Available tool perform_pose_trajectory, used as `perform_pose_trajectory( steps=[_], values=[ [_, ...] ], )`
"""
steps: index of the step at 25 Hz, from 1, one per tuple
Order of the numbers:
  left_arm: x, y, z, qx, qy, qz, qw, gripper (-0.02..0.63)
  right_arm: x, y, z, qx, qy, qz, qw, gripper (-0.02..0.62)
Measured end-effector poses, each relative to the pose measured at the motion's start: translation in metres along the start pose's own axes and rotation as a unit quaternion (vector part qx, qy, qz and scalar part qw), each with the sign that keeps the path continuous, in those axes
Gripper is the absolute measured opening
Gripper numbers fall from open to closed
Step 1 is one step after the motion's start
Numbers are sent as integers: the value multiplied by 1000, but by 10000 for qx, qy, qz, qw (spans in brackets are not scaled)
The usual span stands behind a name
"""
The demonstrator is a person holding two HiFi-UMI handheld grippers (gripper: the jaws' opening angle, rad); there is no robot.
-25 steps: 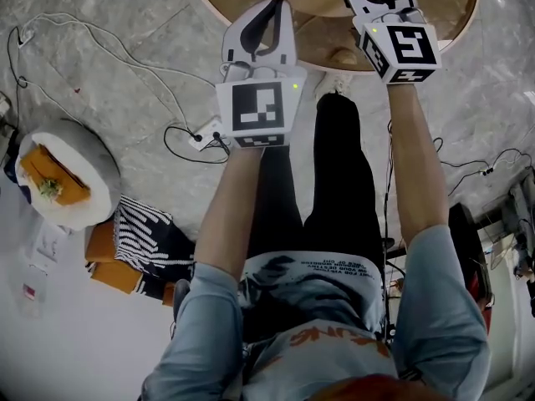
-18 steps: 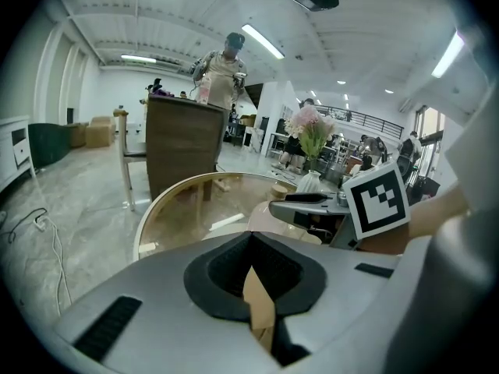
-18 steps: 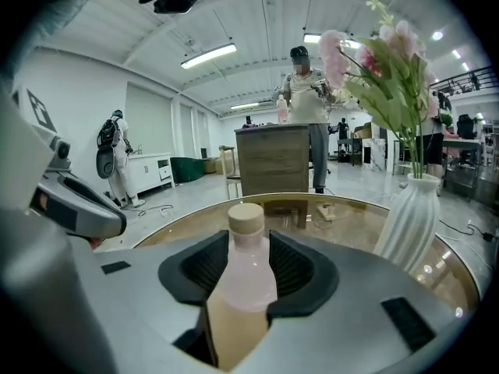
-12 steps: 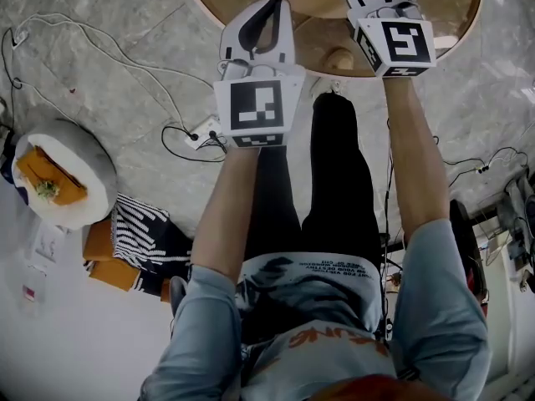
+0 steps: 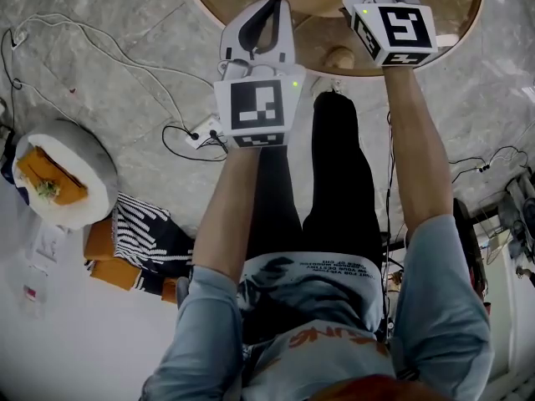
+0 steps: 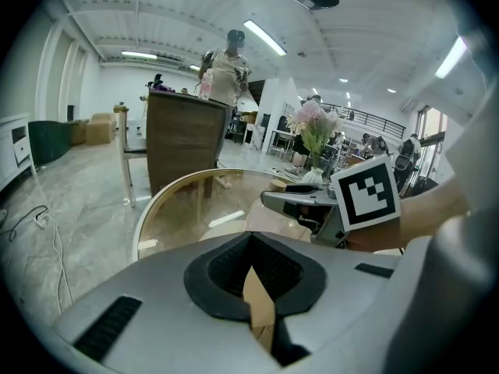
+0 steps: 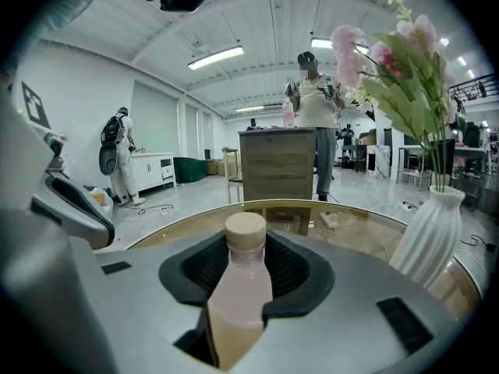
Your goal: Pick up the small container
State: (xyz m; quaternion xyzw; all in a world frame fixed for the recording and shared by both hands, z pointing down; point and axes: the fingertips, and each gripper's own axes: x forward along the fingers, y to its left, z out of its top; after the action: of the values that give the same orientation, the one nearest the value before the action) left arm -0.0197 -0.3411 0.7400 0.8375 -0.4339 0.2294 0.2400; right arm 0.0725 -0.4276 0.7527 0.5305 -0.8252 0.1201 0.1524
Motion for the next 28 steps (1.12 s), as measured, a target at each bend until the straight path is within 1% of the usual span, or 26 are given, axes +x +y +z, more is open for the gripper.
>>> perform_pose_trajectory(
  steps=[4, 9, 12, 15, 19, 23, 28],
  values=[
    [-2, -2, -1, 9, -7, 6, 10000, 23, 1, 1, -3, 21, 221, -81, 9997, 152],
    [-7, -2, 4, 18, -107, 70, 9999, 23, -3, -4, -5, 259, 529, -178, 9981, 150],
    [-14, -5, 9, 14, -194, 113, 9997, 23, -19, -8, -7, 331, 657, -244, 9970, 149],
    [-23, -8, 15, 31, -269, 159, 9995, 23, -40, -11, -5, 466, 641, -303, 9964, 149],
    [-38, -11, 35, 53, -446, 305, 9985, 23, -63, -13, 19, 482, 499, -312, 9971, 149],
    [-62, -21, 67, -37, -680, 521, 9963, 23, -90, -4, 48, 416, 486, -94, 9979, 149],
    [-99, -46, 107, -265, -1001, 801, 9914, 23, -128, 1, 103, 332, 327, 153, 9988, 149]
  ],
)
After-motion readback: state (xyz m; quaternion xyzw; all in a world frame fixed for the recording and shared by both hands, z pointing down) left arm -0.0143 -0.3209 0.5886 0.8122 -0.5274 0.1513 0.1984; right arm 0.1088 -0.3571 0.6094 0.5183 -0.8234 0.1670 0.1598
